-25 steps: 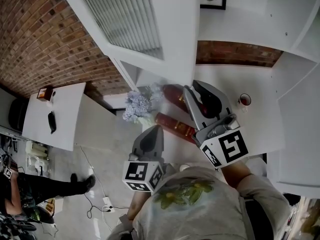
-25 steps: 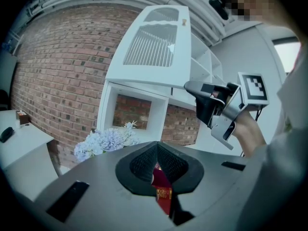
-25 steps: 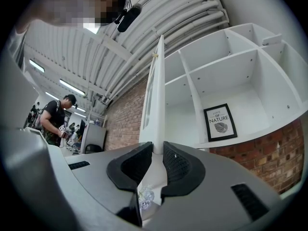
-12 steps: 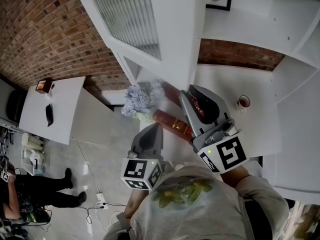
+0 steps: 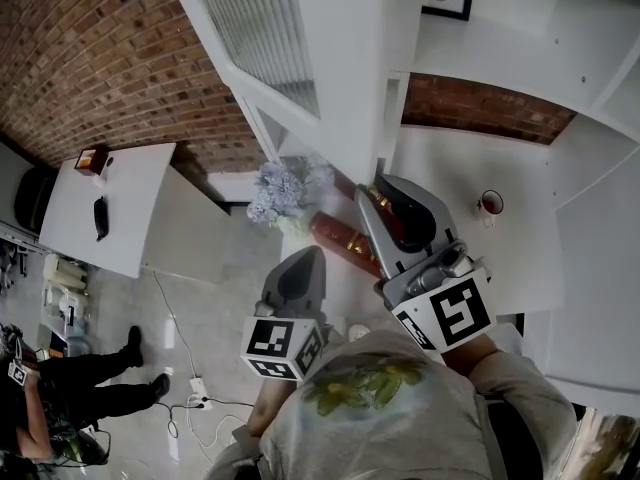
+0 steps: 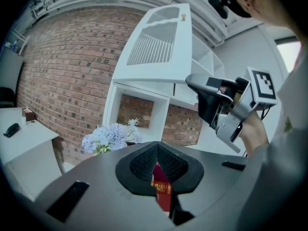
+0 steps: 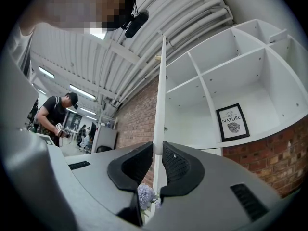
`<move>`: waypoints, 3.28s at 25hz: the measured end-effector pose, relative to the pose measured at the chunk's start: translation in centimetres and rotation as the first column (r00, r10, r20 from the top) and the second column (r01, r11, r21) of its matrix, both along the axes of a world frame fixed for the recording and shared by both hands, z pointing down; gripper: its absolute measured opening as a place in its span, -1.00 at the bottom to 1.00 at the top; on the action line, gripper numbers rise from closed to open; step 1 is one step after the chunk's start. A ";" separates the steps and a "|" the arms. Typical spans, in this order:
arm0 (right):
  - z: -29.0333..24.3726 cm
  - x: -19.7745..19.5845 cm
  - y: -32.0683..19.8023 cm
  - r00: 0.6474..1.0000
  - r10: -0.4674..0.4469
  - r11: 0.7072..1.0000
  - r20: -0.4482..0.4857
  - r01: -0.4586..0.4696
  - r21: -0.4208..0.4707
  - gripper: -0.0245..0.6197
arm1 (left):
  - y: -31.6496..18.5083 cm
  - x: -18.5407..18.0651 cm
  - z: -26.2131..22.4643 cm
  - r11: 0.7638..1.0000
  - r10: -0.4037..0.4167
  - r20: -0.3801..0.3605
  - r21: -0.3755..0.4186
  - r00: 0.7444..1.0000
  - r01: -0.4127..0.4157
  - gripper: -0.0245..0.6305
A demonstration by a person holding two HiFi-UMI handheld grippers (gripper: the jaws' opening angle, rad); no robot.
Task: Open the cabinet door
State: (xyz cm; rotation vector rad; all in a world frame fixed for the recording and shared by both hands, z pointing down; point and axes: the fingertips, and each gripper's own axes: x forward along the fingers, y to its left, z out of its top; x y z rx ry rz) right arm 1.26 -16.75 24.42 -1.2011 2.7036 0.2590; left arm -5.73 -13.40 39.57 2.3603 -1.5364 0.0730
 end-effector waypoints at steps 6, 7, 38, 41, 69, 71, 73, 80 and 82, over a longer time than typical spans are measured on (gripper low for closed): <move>-0.2 -1.3 1.2 0.999 -0.033 0.999 -0.015 0.033 0.026 -0.70 | 1.5 -0.8 -0.1 1.000 -0.024 -0.003 0.000 1.000 0.024 -0.89; -0.2 -1.5 1.4 0.999 -0.039 0.999 -0.021 0.040 0.030 -0.70 | 1.7 -0.9 0.0 1.000 -0.028 -0.005 0.005 1.000 0.028 -0.89; 0.0 -7.2 5.0 0.975 -0.212 0.977 -0.070 0.213 0.007 -0.70 | 6.1 -6.3 -0.2 0.984 -0.174 -0.071 0.033 0.982 0.177 -0.89; 0.0 -8.0 5.2 0.971 -0.231 0.973 -0.070 0.231 0.003 -0.70 | 6.0 -6.7 0.0 0.986 -0.165 -0.061 0.025 0.984 0.167 -0.89; 0.2 -14.1 7.0 0.935 -0.348 0.937 -0.064 0.346 -0.038 -0.65 | 4.8 -12.1 -1.2 0.977 -0.213 -0.036 -0.005 0.976 0.213 -0.89; 0.3 -14.2 7.1 0.933 -0.355 0.935 -0.066 0.353 -0.033 -0.65 | 5.0 -12.3 -1.0 0.975 -0.222 -0.035 -0.009 0.974 0.222 -0.89; 0.4 -14.4 7.2 0.929 -0.363 0.932 -0.069 0.362 -0.036 -0.65 | 5.0 -12.3 -1.2 0.974 -0.227 -0.035 -0.005 0.973 0.227 -0.89; 0.4 -14.9 7.3 0.923 -0.379 0.925 -0.072 0.378 -0.032 -0.65 | 5.2 -12.7 -0.9 0.972 -0.235 -0.027 -0.012 0.972 0.234 -0.89; 0.4 -15.0 7.3 0.921 -0.382 0.924 -0.076 0.381 -0.032 -0.65 | 5.0 -12.7 -1.1 0.972 -0.235 -0.028 -0.008 0.972 0.235 -0.89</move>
